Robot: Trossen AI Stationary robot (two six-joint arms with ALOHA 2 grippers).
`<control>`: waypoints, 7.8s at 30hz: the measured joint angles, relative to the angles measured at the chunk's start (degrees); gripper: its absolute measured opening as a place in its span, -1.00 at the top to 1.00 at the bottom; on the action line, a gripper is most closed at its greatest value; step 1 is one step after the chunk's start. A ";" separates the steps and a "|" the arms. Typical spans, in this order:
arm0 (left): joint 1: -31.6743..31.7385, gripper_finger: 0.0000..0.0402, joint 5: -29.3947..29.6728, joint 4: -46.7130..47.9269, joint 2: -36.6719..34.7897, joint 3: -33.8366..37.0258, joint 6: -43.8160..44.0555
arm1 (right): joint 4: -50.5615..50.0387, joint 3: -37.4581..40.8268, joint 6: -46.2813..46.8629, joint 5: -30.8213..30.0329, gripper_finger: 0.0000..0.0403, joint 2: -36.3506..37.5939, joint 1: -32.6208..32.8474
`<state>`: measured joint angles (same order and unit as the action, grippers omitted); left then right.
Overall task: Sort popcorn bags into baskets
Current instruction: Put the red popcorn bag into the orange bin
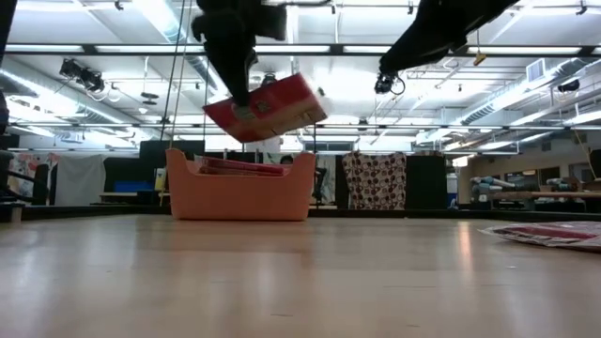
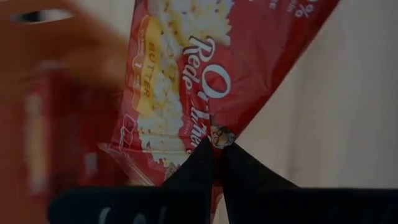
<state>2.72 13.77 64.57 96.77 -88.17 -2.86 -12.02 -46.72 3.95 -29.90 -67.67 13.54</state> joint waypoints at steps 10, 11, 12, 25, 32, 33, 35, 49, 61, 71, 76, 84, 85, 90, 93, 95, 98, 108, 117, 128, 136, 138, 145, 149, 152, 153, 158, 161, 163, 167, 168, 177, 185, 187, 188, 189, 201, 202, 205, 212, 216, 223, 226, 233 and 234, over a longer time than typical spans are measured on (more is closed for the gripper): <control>19.50 0.91 1.30 2.90 -0.12 -0.27 -13.62 | 0.19 0.00 0.98 -0.50 -0.01 0.28 -1.03; 21.28 0.91 1.55 2.96 -0.12 -0.27 -15.10 | 0.35 0.00 0.99 -0.49 -0.01 0.28 -1.03; 23.02 0.91 1.56 2.89 -0.12 -0.27 -16.55 | 0.46 0.00 1.00 -0.49 -0.01 0.28 -1.03; 33.51 0.63 2.37 -1.85 7.09 -0.20 -23.08 | 2.74 0.00 2.06 -0.42 -0.01 0.28 -3.76; 31.50 0.17 1.79 0.41 3.73 -0.27 -21.89 | -5.48 0.00 6.41 7.47 -0.01 0.27 -3.58; 31.16 0.13 0.46 0.51 3.11 -0.27 -21.29 | -7.21 0.00 6.62 8.89 -0.01 0.26 -3.56; 30.36 0.10 -2.58 0.53 2.04 -0.27 -19.52 | -9.90 0.00 6.60 10.99 -0.01 0.26 -3.54; 25.43 0.16 -11.98 -1.13 1.36 -0.31 -11.27 | -12.30 0.00 8.45 19.70 -0.01 0.35 -3.28; 14.25 0.16 -13.42 0.51 1.32 -0.31 -3.05 | -30.72 0.93 16.77 36.53 -0.01 0.34 6.02; 12.42 0.16 -9.81 2.20 -5.44 -0.29 2.68 | -27.01 8.38 30.72 38.82 -0.01 -3.64 11.07; 12.17 0.16 -9.81 2.09 -9.87 -0.63 6.76 | -27.09 9.79 34.86 39.65 -0.01 -9.22 10.99; 8.26 0.16 -10.02 -0.12 -12.97 -2.30 6.75 | -10.84 9.17 23.67 28.48 -0.01 -17.05 5.58; 7.61 0.16 -10.01 -0.02 -13.10 -2.35 6.76 | -8.59 8.70 22.03 26.64 -0.01 -17.85 3.85; 3.44 0.16 -10.02 -0.54 -12.92 -1.85 7.11 | -0.81 4.30 15.09 20.38 0.01 -19.72 -4.40; 0.97 0.16 -10.09 -0.60 -12.37 -0.41 7.18 | -0.10 0.67 12.04 20.54 0.02 -17.79 -8.14; -0.48 0.16 -9.70 -1.04 -12.04 0.73 8.37 | -1.29 -0.93 9.54 20.67 0.03 -15.97 -9.43; -2.19 0.16 -8.61 -2.04 -12.02 3.31 10.27 | -1.71 -1.64 1.67 21.41 0.04 -12.68 -9.38; -5.23 0.16 -8.51 -8.74 -12.00 10.57 14.38 | -13.11 -0.23 -19.26 20.53 0.04 -13.69 -7.56; -5.61 0.16 -8.47 -9.04 -11.99 10.57 16.14 | -13.76 2.93 -24.88 11.97 0.04 -19.62 -3.75; -5.59 0.16 -8.49 -9.50 -11.99 10.59 16.20 | -12.17 3.67 -20.55 9.59 0.04 -24.33 -1.55; -5.57 0.16 -9.11 -10.64 -11.99 10.59 17.25 | -10.02 4.07 -20.64 9.58 0.17 -24.89 -1.60; -5.59 0.16 -9.14 -10.74 -11.99 10.59 17.29 | -9.70 4.07 -20.63 10.09 0.29 -24.96 -1.62; -5.59 0.16 -9.13 -13.85 -11.99 10.59 16.47 | -8.16 4.07 -16.28 13.38 0.87 -25.06 -1.72; -5.59 0.10 -7.07 -13.22 -11.01 10.70 15.43 | -8.83 3.97 -12.95 15.74 0.94 -23.90 -2.08; -5.97 -0.01 -5.43 -13.54 -10.00 10.90 15.54 | -9.58 3.51 -11.37 19.87 0.97 -21.90 -3.38; -6.22 -0.06 -5.20 -13.39 -9.46 10.94 15.11 | -9.86 3.14 -11.17 21.64 0.97 -21.30 -3.96; -7.91 -0.30 -5.04 -14.43 -6.59 10.94 14.17 | -11.21 1.84 -10.93 27.76 0.98 -18.22 -7.27; -8.85 -0.39 -4.99 -14.70 -4.78 10.95 14.17 | -12.54 0.55 -10.29 32.55 0.98 -16.69 -9.64; -9.51 -0.41 -4.97 -15.81 -3.72 10.96 14.46 | -13.38 -0.33 -8.67 36.01 0.98 -15.96 -11.17; -10.92 -0.39 -4.99 -19.12 -2.77 10.99 14.48 | -14.42 -2.11 -5.76 42.05 0.99 -14.63 -13.60; -11.23 -0.38 -4.99 -20.12 -2.78 10.99 14.35 | -14.70 -2.66 -5.18 43.14 0.99 -14.40 -13.98; -11.92 -0.35 -4.58 -29.06 -2.76 10.96 14.21 | -16.87 -9.59 -1.99 46.55 0.99 -14.16 -16.02; -11.91 -0.35 -4.95 -33.64 0.91 10.96 14.21 | -17.57 -14.07 -2.01 46.31 1.00 -14.61 -16.37; -11.91 -0.35 -5.50 -34.95 2.34 10.94 14.30 | -18.60 -14.08 -1.97 46.23 1.00 -14.61 -16.37; -11.91 -0.35 -5.53 -34.48 2.81 10.94 14.57 | -19.57 -14.08 -1.73 46.02 0.99 -14.61 -16.36; -11.91 -0.35 -5.62 -34.20 3.44 10.96 15.46 | -20.55 -14.08 -1.61 45.74 0.97 -14.61 -16.16; -14.99 -0.34 -4.82 -35.32 10.47 10.96 3.30 | -27.58 -10.95 -2.85 36.00 0.72 -14.61 -9.03; -15.38 -0.34 -4.74 -35.67 11.48 10.96 1.20 | -27.64 -10.41 -2.13 35.95 0.72 -14.61 -8.85; -16.26 -0.29 -4.42 -36.54 14.10 10.96 -4.60 | -27.53 -8.01 -0.70 35.97 0.72 -14.61 -8.32; -16.85 -0.08 -4.35 -39.49 15.98 10.99 -17.09 | -26.90 -3.01 2.25 39.07 0.72 -14.61 -7.92; -16.84 0.05 -4.19 -39.84 17.05 11.04 -24.30 | -26.88 -2.17 2.38 39.01 0.71 -14.61 -7.93; -16.79 0.17 -4.75 -42.06 19.10 11.01 -32.06 | -24.50 -2.01 3.86 39.00 0.71 -14.61 -7.91; -16.65 0.18 -5.78 -43.32 19.70 10.93 -33.79 | -23.41 -2.01 4.42 38.99 0.71 -14.61 -7.91; -16.06 0.28 -9.01 -42.93 21.84 10.84 -35.28 | -21.47 -1.99 5.47 38.96 0.71 -14.61 -7.87; -16.04 0.33 -9.06 -42.76 21.86 10.83 -35.05 | -21.41 -1.99 5.59 39.82 0.71 -14.61 -7.87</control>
<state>-13.32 4.71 21.82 118.63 -77.34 -37.91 -33.43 -48.71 9.54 9.92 -82.28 5.67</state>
